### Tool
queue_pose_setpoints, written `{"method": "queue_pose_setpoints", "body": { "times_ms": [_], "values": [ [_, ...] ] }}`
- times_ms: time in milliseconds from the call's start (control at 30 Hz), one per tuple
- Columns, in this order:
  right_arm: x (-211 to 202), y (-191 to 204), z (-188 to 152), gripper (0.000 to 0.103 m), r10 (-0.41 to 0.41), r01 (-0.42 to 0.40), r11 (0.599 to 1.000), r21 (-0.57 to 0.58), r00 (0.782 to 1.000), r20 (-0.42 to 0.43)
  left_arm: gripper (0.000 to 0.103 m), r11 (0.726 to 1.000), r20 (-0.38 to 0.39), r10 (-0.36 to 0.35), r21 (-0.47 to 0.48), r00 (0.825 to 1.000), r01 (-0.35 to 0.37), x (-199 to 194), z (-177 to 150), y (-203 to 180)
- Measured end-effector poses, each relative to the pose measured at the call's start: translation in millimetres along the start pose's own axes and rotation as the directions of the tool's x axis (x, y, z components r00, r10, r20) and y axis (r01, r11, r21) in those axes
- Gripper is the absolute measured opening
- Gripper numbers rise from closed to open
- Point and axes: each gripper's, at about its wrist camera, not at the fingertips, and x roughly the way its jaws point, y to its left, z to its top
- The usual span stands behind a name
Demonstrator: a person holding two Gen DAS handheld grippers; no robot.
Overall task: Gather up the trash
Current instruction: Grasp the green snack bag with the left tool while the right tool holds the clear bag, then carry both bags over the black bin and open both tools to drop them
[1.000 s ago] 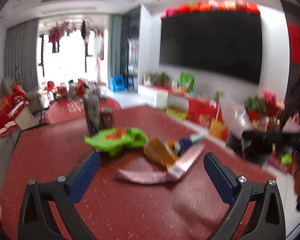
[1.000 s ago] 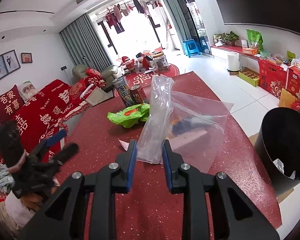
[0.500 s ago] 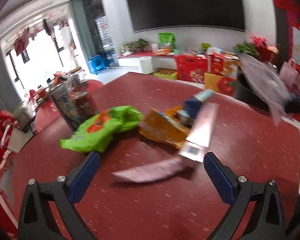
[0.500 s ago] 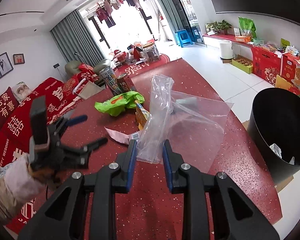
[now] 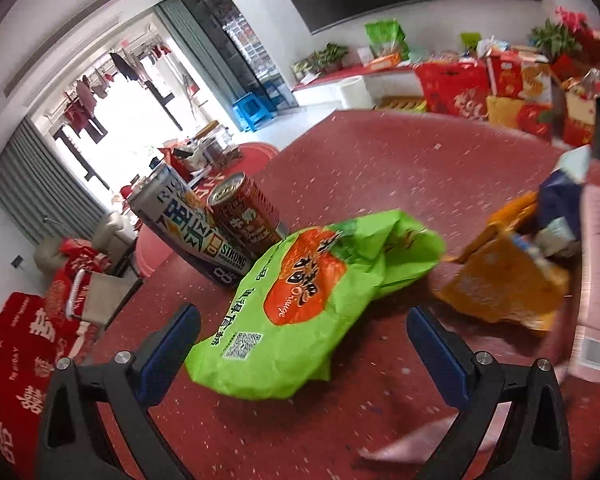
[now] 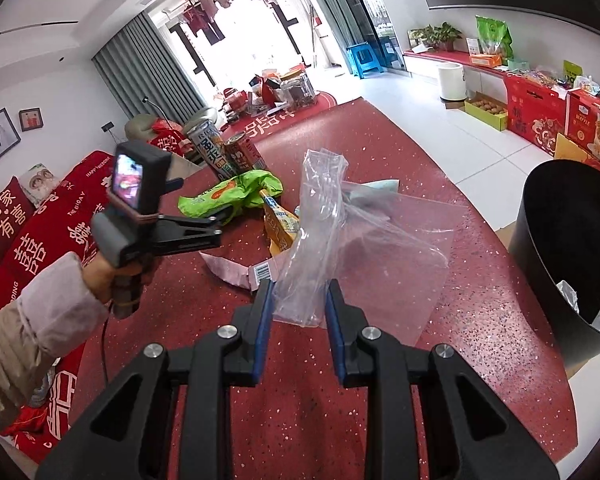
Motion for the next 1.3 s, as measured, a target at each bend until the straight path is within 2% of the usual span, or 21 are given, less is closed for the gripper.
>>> {"method": "queue_pose_setpoints", "body": {
  "times_ms": [67,133,233,433,567,700,833,933,1000,1100,1167,1300],
  "values": [
    [0.8,-0.4,0.6,0.027,0.000,0.000,1.000,0.000,1.000,-0.003,0.103,1.000,-0.020,0.012,0.011,1.000,-0.012,6.4,0.0,0.4],
    [0.1,-1.6,0.9,0.027,0.000,0.000,1.000,-0.002,1.000,-0.004,0.103,1.000,-0.047,-0.012,0.005,0.999,0.013,14.5,0.9,2.6],
    [-1.2,-1.2,0.9,0.027,0.003,-0.003,1.000,0.001,1.000,0.003,0.103,0.997,-0.074,-0.055,-0.058,0.996,0.050,20.3,-1.0,13.9],
    [-8.9,-2.4,0.4,0.027,0.006,-0.006,1.000,0.008,0.999,0.032,0.103,0.972,0.004,-0.139,-0.193,0.990,0.137,-15.9,-9.8,40.1],
    [-17.8,-6.7,1.4,0.027,0.005,-0.006,1.000,0.014,0.998,0.055,0.103,0.935,0.075,-0.214,-0.274,0.974,0.227,-61.7,-13.6,48.2],
    [-31.7,-16.3,1.4,0.027,-0.007,0.005,1.000,0.024,0.997,0.083,0.103,0.894,0.147,-0.296,-0.304,0.944,0.328,-111.3,-6.5,37.0],
    [-50.3,-34.2,-1.9,0.027,-0.031,0.025,0.998,0.055,0.993,0.117,0.103,0.868,0.211,-0.375,-0.262,0.903,0.422,-151.6,13.0,9.6],
    [-62.7,-52.7,-3.3,0.027,-0.055,0.043,0.995,0.088,0.989,0.135,0.103,0.841,0.245,-0.445,-0.216,0.861,0.496,-177.7,29.8,-19.4],
    [-71.2,-65.8,-5.6,0.027,-0.076,0.061,0.992,0.107,0.986,0.146,0.103,0.812,0.260,-0.502,-0.185,0.825,0.553,-191.5,43.7,-44.8],
    [-80.1,-85.3,-5.7,0.027,-0.108,0.087,0.987,0.133,0.982,0.155,0.103,0.796,0.260,-0.541,-0.148,0.800,0.587,-200.2,64.6,-75.7],
    [-85.1,-102.8,-5.8,0.027,-0.125,0.100,0.982,0.158,0.980,0.154,0.103,0.775,0.249,-0.574,-0.144,0.780,0.616,-201.6,74.5,-97.8],
    [-83.7,-131.9,-1.7,0.027,-0.163,0.137,0.973,0.187,0.978,0.132,0.103,0.750,0.224,-0.612,-0.140,0.758,0.647,-197.8,93.4,-136.8]
  ]
}}
